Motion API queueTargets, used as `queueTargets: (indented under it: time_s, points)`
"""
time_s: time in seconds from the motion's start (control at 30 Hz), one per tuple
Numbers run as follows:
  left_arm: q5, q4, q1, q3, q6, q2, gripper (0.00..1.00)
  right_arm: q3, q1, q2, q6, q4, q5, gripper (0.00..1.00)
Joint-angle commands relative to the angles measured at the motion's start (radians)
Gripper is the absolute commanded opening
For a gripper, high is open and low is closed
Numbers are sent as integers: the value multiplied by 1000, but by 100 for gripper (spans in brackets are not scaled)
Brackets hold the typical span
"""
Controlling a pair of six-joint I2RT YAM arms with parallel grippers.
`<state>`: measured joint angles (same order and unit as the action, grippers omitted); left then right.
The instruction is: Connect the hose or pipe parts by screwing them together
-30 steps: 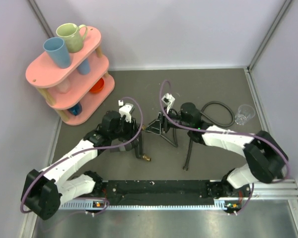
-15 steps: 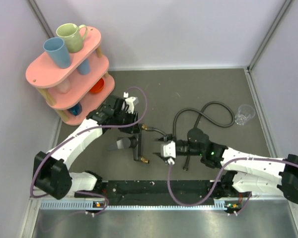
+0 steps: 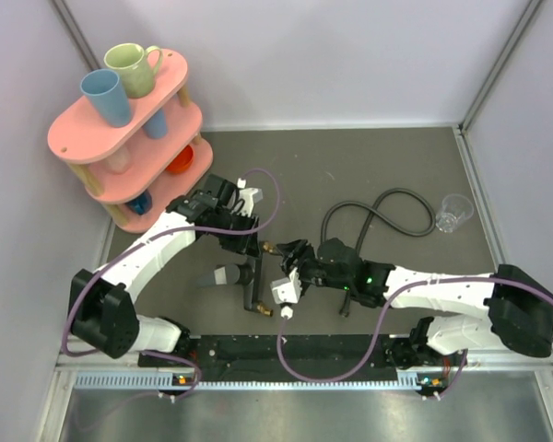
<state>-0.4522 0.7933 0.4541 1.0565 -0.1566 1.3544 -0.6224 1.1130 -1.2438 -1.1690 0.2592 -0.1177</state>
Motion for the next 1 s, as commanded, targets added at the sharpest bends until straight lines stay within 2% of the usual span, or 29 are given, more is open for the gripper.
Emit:
queueTargets:
  time_s: [0.0, 0.1, 0.2, 0.23, 0.3, 0.4, 0.5, 0.53, 0.67, 0.8, 0.87, 0.9, 0.97]
  points:
    - [-94, 7, 0, 73, -1, -1, 0, -71, 10, -48, -73, 5, 55, 51]
    - [-111, 7, 0, 76, -4, 3, 0, -85, 11, -71, -73, 2, 39, 47]
    - [-129, 3, 0, 73, -6, -1, 0, -95, 11, -91, -72, 11, 38, 33]
    - [-132, -3, 1, 69, -8, -11, 0, -100, 11, -106, -61, 9, 38, 19]
    - [-140, -29, 1, 56, -12, -24, 0, -114, 11, -118, -38, 15, 43, 0]
    - [-163, -103, 0, 17, -32, -69, 0, -160, 8, -149, 75, 14, 56, 0]
    - [-199, -296, 1, -73, -86, -167, 0, -252, -1, -204, 240, -60, 75, 0]
    - [-197, -381, 3, -111, -110, -185, 0, -270, -24, -216, 349, -73, 64, 0]
    - [-152, -509, 9, -182, -132, -260, 0, -329, -126, -252, 612, -74, -153, 0]
    - [-15, -627, 52, -268, -95, -340, 0, -379, -218, -289, 872, -103, -345, 0]
    - [30, -716, 72, -306, -83, -394, 0, -436, -277, -337, 974, -144, -440, 0]
    - [65, -741, 84, -343, -74, -408, 0, -456, -303, -364, 1099, -153, -476, 0]
    - [98, -819, 93, -374, -69, -448, 0, -493, -364, -425, 1227, -123, -635, 0]
